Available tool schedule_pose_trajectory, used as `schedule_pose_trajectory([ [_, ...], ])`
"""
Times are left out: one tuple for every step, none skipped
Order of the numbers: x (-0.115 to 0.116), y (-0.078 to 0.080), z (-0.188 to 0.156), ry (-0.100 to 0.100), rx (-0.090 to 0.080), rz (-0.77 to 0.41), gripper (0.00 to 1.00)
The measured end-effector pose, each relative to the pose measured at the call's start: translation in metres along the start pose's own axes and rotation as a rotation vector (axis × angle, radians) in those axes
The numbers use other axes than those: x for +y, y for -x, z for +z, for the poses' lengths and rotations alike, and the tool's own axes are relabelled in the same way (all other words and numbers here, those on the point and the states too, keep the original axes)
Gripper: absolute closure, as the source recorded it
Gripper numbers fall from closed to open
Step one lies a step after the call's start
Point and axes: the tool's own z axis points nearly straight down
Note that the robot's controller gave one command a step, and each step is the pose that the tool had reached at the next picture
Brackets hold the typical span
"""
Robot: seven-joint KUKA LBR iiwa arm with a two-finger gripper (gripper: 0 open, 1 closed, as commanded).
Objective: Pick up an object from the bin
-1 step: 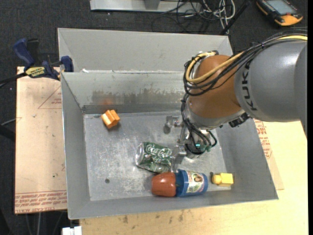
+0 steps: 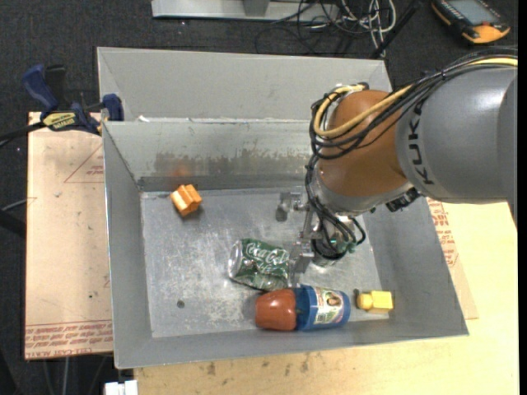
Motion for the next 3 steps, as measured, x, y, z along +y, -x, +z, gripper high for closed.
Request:
schedule_pose_trajectory([
  [0.018, 0.014, 0.067, 0.001, -0.002, -0.312, 1.0],
  [0.018, 0.014, 0.067, 0.001, -0.002, -0.312, 1.0],
  [0.022, 0.028, -0.08, 0.0, -0.006, -0.302, 1.0],
])
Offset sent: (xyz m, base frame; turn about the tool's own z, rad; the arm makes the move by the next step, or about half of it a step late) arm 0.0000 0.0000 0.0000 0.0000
